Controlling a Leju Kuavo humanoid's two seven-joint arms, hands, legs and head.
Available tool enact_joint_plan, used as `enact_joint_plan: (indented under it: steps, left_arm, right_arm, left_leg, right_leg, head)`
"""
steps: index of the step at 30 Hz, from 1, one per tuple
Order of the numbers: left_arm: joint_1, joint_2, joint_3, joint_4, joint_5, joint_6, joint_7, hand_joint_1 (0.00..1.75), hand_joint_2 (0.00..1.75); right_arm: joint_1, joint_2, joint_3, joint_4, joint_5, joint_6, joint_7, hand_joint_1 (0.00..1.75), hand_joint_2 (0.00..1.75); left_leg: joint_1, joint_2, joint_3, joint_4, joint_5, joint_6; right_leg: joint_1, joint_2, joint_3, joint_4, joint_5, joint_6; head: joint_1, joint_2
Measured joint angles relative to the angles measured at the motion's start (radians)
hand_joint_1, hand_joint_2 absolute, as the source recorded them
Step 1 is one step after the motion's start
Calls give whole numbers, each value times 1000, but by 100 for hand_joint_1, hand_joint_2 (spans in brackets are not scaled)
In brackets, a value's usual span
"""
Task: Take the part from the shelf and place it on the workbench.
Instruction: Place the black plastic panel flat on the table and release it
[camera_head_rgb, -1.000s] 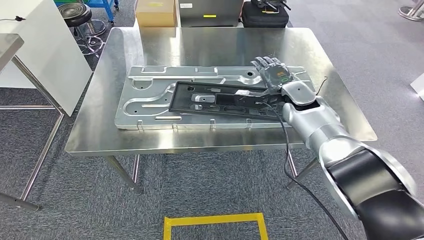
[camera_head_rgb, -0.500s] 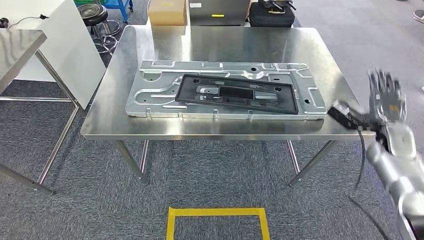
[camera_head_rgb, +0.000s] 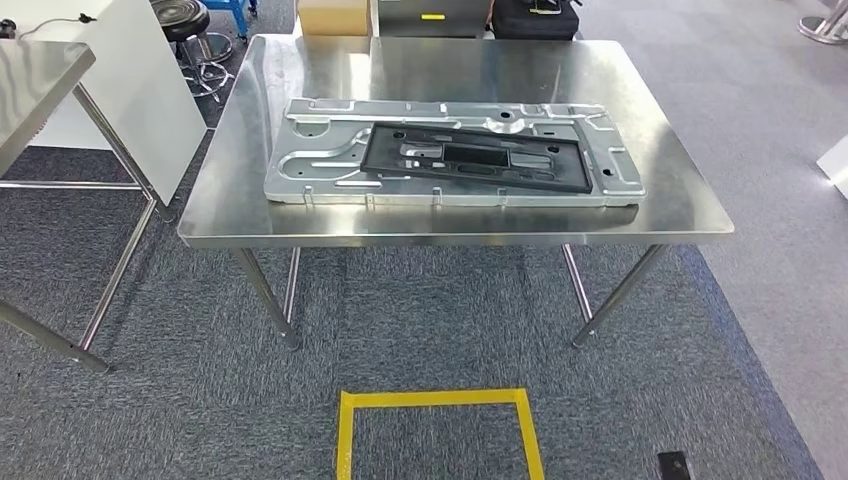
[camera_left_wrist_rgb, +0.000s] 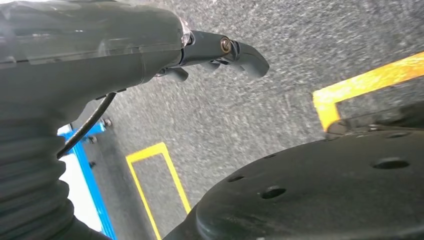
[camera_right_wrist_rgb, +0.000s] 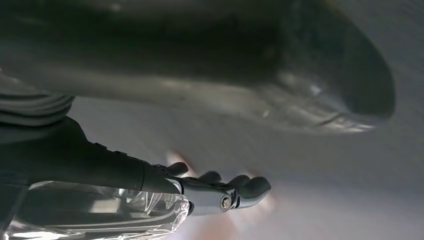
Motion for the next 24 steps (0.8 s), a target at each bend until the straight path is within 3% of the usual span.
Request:
enact_joint_plan:
  steps: [1,3,4,6,7,8,10,11,12,15,16,17,18,19,20,21,23,24]
  left_arm:
    - [-1,1,-2,0,-4,-1,1,0,0]
    - [-4,3,-6,0,-10,-4,4,0,0]
    - [-6,3,-7,0,-12,-5,5,0,0]
    - [-8,4,-11,0,-16,-6,7,0,0]
    - [-9,4,-13,0,-18,-6,9,0,0]
    - [-9,5,-15,0,-19,-6,11,0,0]
    - [-8,7,-16,0,-19,-6,18,0,0]
    - [-8,7,-16,0,-18,-7,20,0,0]
    - [-8,8,-16,0,-18,-7,22,0,0]
    - [-10,11,-16,0,-18,-9,23,0,0]
    - [-10,11,-16,0,-19,-9,24,0,0]
    - [-11,11,-17,0,-20,-10,25,0,0]
    - [-11,12,-18,0,-22,-10,28,0,0]
    - [-10,12,-20,0,-24,-11,30,0,0]
    - [-9,12,-23,0,-27,-11,33,0,0]
    - [-8,12,-26,0,-31,-11,36,0,0]
    - [-4,11,-31,0,-35,-12,39,0,0]
    - [-2,10,-31,0,-36,-13,40,0,0]
  right_arm:
    - [2,39,-23,28,-13,35,52,0,0]
    - [3,116,-78,69,-77,99,130,0,0]
    - [1,151,-111,83,-115,121,149,0,0]
    - [-6,207,-169,99,-158,149,158,0,0]
    - [-10,227,-188,105,-161,154,156,0,0]
    - [-12,241,-202,111,-160,156,154,0,0]
    - [-15,254,-223,121,-155,153,153,0,0]
    - [-16,255,-232,124,-150,152,151,0,0]
    - [-17,254,-238,126,-144,155,148,0,0]
    - [-15,242,-249,127,-127,189,124,0,131]
    - [-15,237,-251,127,-122,205,111,0,175]
    - [-14,232,-251,127,-116,222,97,0,175]
    - [-14,226,-251,127,-107,238,83,0,175]
    - [-15,222,-250,127,-96,251,68,0,175]
    - [-16,218,-247,127,-83,263,53,0,175]
    - [-18,215,-243,127,-72,271,41,0,175]
    - [-20,211,-233,128,-56,287,18,0,87]
    - [-20,210,-228,129,-51,295,10,0,44]
  left_leg:
    - [-1,4,-16,1,12,-2]
    - [-4,11,-50,2,38,-7]
    - [-5,12,-64,3,51,-11]
    - [-7,14,-77,3,72,-20]
    - [-6,15,-76,1,82,-26]
    - [-4,16,-73,-4,94,-33]
    - [0,16,-72,-19,115,-45]
    - [0,14,-80,-15,103,-50]
    - [0,12,-94,7,67,-55]
    - [0,5,-137,184,-95,-62]
    - [0,3,-138,242,-112,-63]
    - [-1,1,-127,278,-103,-63]
    - [-1,-1,-101,282,-75,-62]
    - [0,-2,-60,253,-47,-61]
    - [0,-3,-2,194,-39,-60]
    - [-2,-5,60,115,-52,-57]
    - [-7,-7,131,3,-99,-42]
    - [-9,-8,136,-19,-107,-32]
  right_leg:
    - [0,0,1,41,-1,-1]
    - [0,1,56,27,49,-10]
    - [1,1,112,-31,70,-17]
    - [8,2,242,-194,51,-32]
    - [11,3,285,-254,34,-37]
    - [15,3,305,-288,24,-41]
    - [16,1,294,-298,48,-52]
    - [15,0,282,-301,64,-59]
    - [13,-3,266,-304,81,-64]
    - [15,-4,210,-304,128,-72]
    - [16,-3,189,-300,142,-72]
    - [18,-2,166,-293,155,-72]
    - [18,-1,141,-283,167,-70]
    - [19,-1,116,-272,177,-68]
    - [19,1,94,-259,186,-64]
    - [20,3,76,-246,193,-59]
    - [23,6,55,-230,209,-48]
    - [23,7,51,-229,219,-42]
  head:
    - [0,0]
    - [0,0]
    - [0,0]
    - [-1,0]
    - [0,0]
    - [-1,0]
    - [0,0]
    - [0,0]
    - [0,0]
    - [-1,0]
    - [-1,0]
    - [-1,0]
    - [-1,0]
    - [-1,0]
    - [-1,0]
    - [-1,0]
    - [-1,0]
    - [0,0]
